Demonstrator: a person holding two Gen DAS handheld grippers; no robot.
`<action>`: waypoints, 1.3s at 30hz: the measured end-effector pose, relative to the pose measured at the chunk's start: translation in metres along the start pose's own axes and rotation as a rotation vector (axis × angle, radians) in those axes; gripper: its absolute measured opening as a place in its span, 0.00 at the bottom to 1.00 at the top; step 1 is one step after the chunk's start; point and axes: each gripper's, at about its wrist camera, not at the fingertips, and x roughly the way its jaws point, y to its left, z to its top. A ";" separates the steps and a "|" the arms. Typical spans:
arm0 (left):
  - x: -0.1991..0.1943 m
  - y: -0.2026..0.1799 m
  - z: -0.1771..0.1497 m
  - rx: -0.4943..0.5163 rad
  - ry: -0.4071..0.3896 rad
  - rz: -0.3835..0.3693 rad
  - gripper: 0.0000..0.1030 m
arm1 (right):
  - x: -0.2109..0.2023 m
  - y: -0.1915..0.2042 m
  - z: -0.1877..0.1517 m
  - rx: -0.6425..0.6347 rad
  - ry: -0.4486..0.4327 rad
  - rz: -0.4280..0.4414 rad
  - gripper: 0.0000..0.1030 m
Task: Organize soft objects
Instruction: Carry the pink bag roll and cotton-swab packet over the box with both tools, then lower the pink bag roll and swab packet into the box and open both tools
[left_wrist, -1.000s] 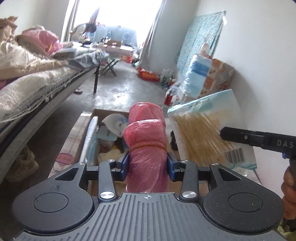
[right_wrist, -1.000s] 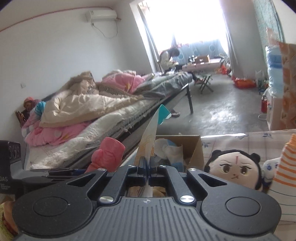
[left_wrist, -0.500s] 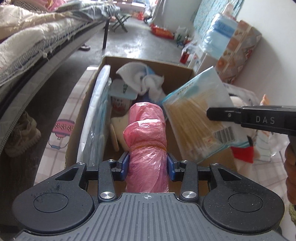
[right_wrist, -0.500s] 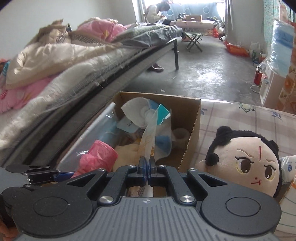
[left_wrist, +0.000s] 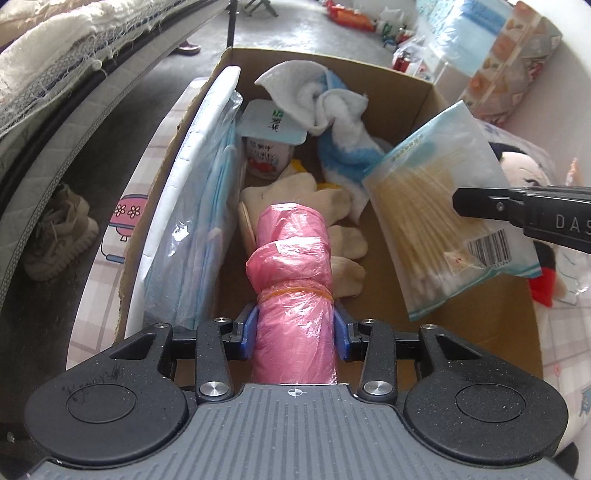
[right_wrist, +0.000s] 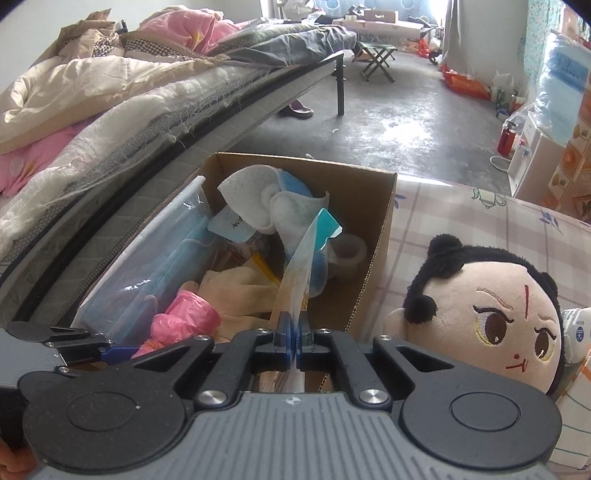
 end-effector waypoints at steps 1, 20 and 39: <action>0.001 0.000 0.001 -0.003 0.002 0.006 0.39 | 0.001 0.000 0.000 0.001 0.005 -0.004 0.02; 0.003 0.001 0.000 -0.040 0.034 0.029 0.39 | 0.004 0.009 0.001 -0.035 0.015 -0.058 0.03; -0.031 -0.003 0.000 -0.022 -0.088 0.013 0.47 | -0.017 0.008 -0.002 -0.050 -0.034 -0.112 0.03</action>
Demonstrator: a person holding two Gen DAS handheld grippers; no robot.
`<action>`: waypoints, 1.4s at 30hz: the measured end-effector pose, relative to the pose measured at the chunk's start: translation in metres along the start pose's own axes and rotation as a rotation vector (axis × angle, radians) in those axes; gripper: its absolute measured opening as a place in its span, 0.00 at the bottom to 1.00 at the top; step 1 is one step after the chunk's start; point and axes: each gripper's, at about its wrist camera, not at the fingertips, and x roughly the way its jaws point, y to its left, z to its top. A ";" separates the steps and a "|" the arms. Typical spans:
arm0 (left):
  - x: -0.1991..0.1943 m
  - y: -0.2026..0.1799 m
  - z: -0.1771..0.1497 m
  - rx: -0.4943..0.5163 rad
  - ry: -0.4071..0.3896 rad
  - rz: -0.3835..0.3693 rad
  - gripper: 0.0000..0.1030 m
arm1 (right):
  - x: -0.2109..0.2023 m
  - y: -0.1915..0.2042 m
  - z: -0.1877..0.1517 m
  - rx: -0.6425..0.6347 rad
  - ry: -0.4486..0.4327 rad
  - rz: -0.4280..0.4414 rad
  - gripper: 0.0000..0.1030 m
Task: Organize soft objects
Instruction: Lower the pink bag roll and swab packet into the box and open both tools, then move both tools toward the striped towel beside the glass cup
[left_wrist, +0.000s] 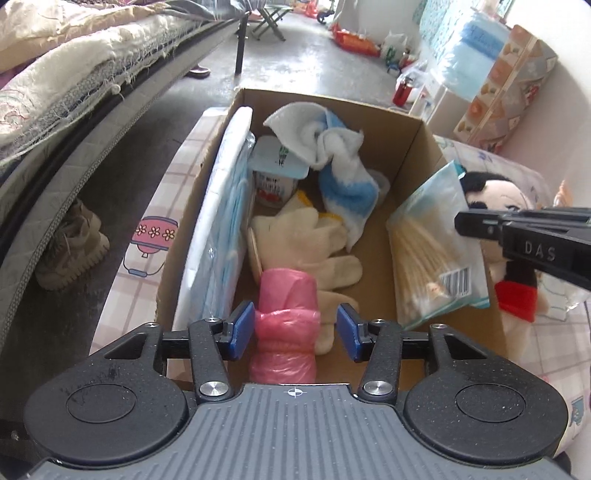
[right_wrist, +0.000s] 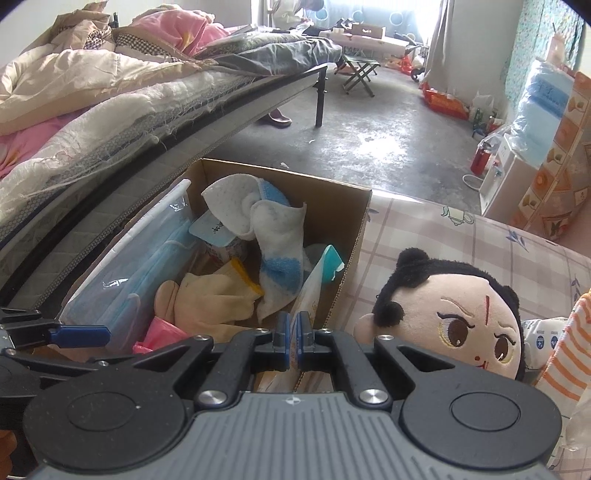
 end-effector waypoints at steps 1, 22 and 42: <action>0.001 0.000 0.000 -0.001 0.001 0.002 0.47 | 0.000 -0.001 -0.001 0.008 0.004 0.002 0.04; -0.050 -0.003 -0.017 0.001 -0.124 0.007 0.84 | -0.095 -0.066 -0.049 0.202 -0.203 0.166 0.54; -0.131 -0.091 -0.085 0.227 -0.304 -0.130 0.97 | -0.222 -0.149 -0.237 0.496 -0.375 0.149 0.74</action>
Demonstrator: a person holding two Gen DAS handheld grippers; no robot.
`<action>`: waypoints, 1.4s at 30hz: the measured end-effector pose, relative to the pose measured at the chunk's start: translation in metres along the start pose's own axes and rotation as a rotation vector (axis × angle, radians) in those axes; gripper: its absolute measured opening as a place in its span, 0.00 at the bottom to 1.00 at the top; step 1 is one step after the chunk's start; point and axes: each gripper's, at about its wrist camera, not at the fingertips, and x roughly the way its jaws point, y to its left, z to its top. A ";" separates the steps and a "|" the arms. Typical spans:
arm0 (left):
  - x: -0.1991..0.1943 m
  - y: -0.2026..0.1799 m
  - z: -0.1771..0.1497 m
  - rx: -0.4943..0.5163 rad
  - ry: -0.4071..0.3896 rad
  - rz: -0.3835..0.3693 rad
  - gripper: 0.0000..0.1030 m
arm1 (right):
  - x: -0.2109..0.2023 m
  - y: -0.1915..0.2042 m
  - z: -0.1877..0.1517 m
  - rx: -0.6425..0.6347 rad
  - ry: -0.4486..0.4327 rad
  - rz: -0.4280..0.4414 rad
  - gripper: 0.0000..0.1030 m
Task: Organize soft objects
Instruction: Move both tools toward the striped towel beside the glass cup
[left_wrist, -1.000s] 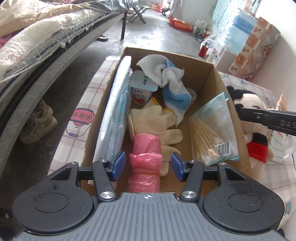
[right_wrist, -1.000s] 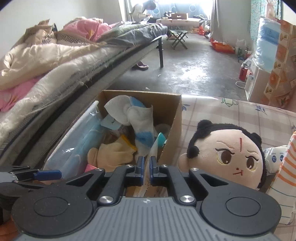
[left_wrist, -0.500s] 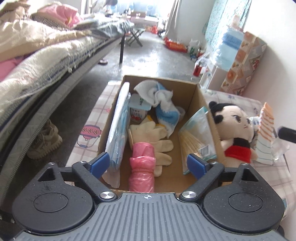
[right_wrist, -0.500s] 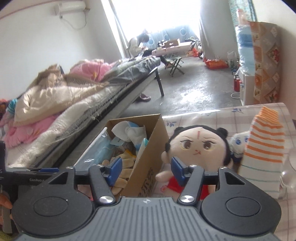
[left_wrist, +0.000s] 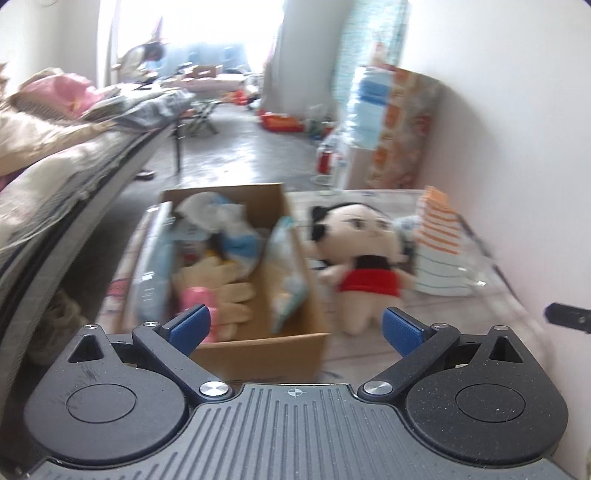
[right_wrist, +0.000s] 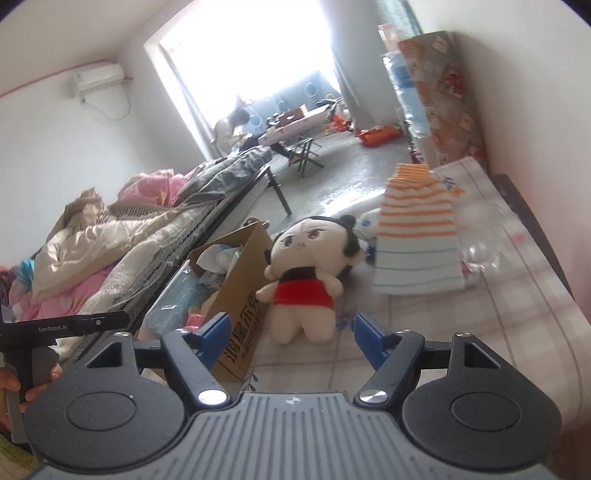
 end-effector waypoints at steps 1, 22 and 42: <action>0.001 -0.008 0.000 0.013 -0.009 -0.015 0.98 | -0.004 -0.005 -0.005 0.016 -0.014 -0.004 0.75; 0.195 -0.146 0.022 0.249 0.114 0.138 0.96 | 0.076 -0.104 -0.023 0.138 -0.108 -0.152 0.76; 0.218 -0.159 0.056 0.248 0.102 0.061 0.96 | 0.111 -0.130 -0.015 0.131 -0.100 -0.165 0.76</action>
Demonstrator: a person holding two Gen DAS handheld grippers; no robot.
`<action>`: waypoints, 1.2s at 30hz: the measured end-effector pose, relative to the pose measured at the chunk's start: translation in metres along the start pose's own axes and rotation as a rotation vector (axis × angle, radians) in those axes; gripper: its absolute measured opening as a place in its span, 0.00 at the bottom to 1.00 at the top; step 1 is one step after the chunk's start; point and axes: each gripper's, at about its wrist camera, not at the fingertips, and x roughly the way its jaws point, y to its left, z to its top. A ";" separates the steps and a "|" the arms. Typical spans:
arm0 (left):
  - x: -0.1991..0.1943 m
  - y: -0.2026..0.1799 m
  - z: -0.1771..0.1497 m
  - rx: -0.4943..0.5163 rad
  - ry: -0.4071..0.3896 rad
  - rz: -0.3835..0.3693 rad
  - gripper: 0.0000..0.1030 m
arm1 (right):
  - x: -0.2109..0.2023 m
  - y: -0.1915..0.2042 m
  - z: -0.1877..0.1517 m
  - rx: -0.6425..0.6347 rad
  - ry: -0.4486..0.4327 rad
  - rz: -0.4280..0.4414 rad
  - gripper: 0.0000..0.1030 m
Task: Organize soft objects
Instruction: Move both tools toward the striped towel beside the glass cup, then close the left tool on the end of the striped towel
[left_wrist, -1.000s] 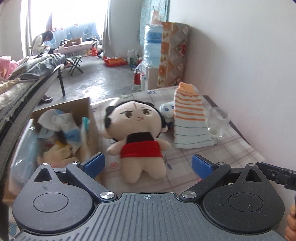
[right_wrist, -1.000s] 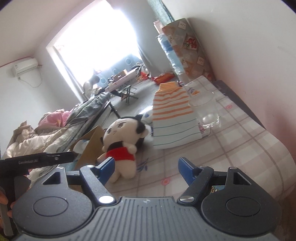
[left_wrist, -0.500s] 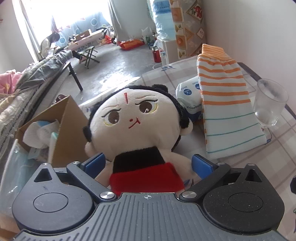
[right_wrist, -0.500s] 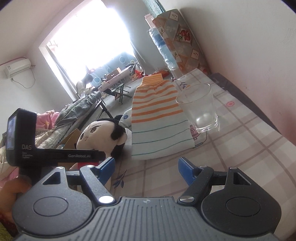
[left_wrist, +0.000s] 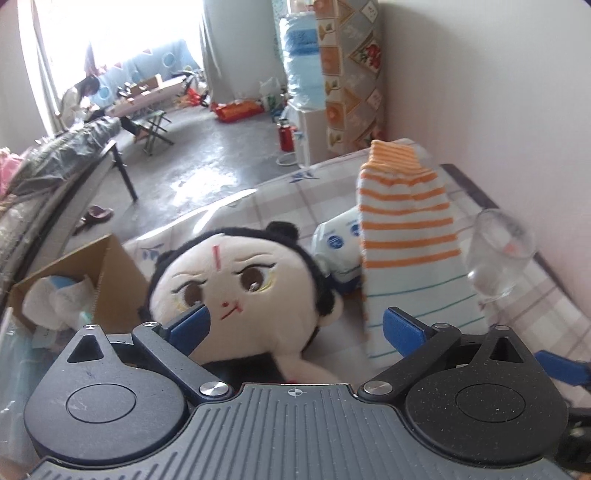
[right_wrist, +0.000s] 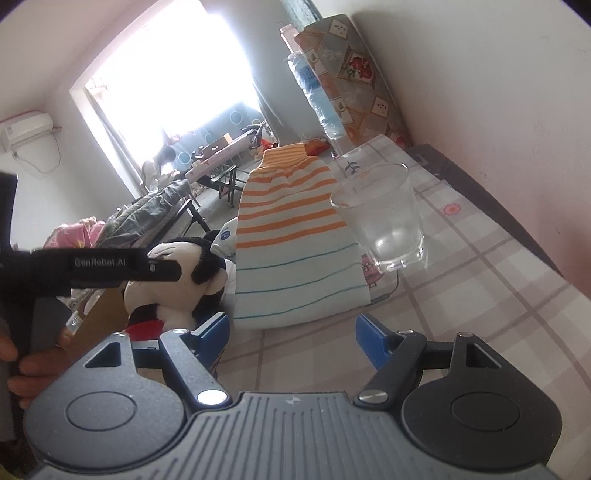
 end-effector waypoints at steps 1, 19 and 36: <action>0.004 0.000 0.004 -0.021 0.011 -0.025 0.94 | 0.003 0.002 0.002 -0.017 0.000 -0.005 0.76; 0.028 -0.026 0.029 -0.001 0.052 -0.159 0.77 | 0.011 -0.004 -0.002 -0.052 -0.016 -0.070 0.76; 0.123 0.007 0.106 -0.225 0.188 -0.334 0.79 | 0.032 0.016 0.016 -0.152 -0.027 -0.038 0.76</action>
